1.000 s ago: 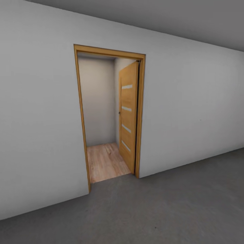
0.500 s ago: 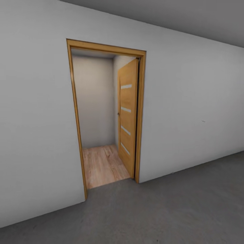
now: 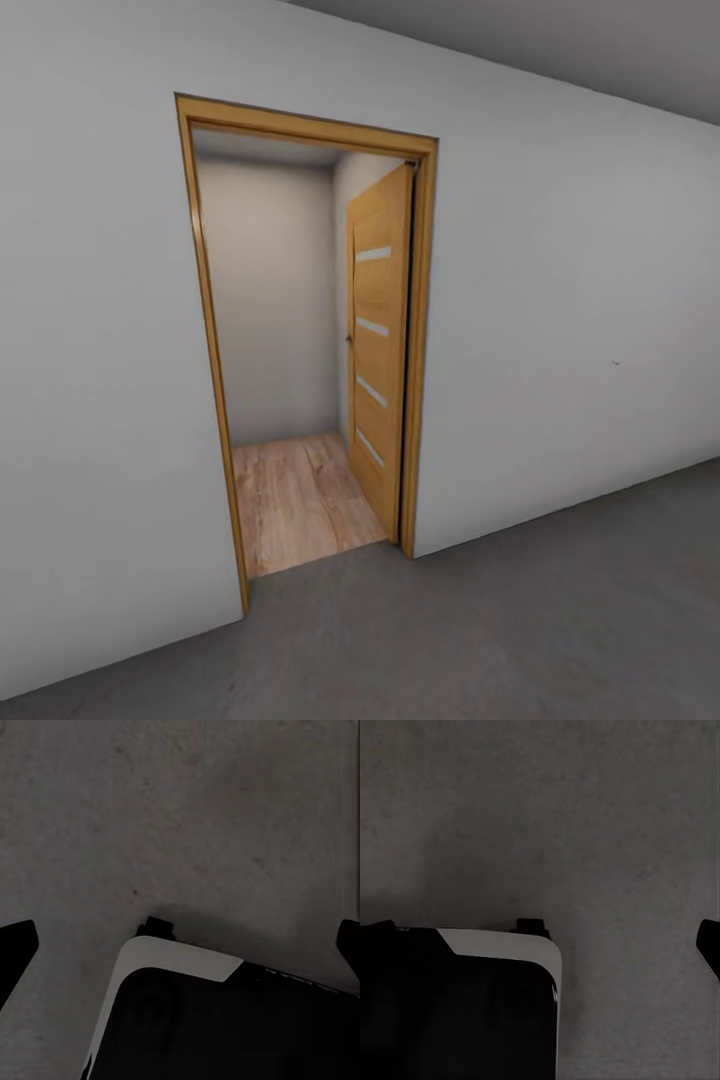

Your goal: Move the two storage containers from the living room to the garage. In the garage, place one container on the floor and stack the other container on top of it (either order is fine).

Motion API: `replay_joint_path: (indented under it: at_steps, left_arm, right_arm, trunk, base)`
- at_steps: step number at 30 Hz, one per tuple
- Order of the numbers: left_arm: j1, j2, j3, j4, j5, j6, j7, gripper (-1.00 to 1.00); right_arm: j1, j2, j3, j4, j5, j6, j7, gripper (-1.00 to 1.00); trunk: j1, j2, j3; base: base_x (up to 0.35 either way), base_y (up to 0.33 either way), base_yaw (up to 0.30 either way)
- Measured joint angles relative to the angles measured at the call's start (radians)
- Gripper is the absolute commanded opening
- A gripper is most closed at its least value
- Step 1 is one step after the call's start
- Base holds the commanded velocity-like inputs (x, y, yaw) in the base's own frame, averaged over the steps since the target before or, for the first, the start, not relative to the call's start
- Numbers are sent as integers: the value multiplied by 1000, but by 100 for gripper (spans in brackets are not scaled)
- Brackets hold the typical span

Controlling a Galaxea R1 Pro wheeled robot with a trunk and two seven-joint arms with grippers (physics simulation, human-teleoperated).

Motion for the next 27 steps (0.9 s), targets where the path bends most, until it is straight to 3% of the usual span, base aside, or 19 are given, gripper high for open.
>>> replay_joint_path:
  at_steps: [27]
  left_arm:
    - [0, -4, 0, 0, 1, -2, -3, 100]
  right_arm:
    - [0, -1, 0, 0, 2, -1, -1, 100]
  trunk:
    - [0, 0, 0]
  base:
    - [324, 0, 0]
